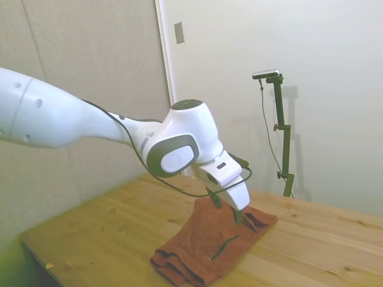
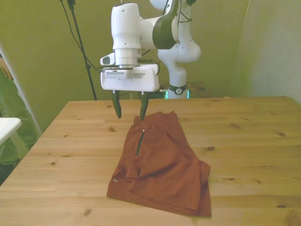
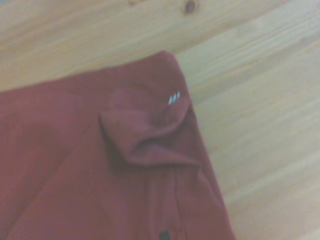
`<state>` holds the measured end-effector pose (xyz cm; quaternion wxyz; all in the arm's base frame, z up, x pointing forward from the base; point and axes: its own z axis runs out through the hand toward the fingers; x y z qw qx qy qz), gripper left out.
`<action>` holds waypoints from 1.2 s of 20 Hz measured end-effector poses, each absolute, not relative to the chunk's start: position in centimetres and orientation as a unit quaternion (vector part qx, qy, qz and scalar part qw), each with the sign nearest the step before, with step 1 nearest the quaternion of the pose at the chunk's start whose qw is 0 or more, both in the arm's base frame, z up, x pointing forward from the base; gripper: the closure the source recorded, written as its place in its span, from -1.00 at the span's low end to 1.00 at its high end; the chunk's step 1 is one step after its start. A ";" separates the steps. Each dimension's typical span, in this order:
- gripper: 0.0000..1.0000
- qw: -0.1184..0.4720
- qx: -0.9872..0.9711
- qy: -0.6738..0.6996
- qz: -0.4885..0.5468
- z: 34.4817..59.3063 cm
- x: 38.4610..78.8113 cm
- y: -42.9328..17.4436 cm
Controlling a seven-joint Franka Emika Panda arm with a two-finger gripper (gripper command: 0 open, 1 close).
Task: Unfold the shorts
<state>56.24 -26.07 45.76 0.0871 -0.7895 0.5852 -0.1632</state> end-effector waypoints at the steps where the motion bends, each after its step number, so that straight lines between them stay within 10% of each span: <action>1: -1.00 0.089 -0.785 0.590 -0.165 45.5 57.5 -26.5; 11: -1.00 0.092 -0.748 0.640 -0.146 40.0 66.2 -27.6; 12: 1.00 0.093 -0.748 0.641 -0.145 39.7 66.6 -27.4; 24: 1.00 0.095 -0.753 0.639 -0.127 37.5 68.6 -25.0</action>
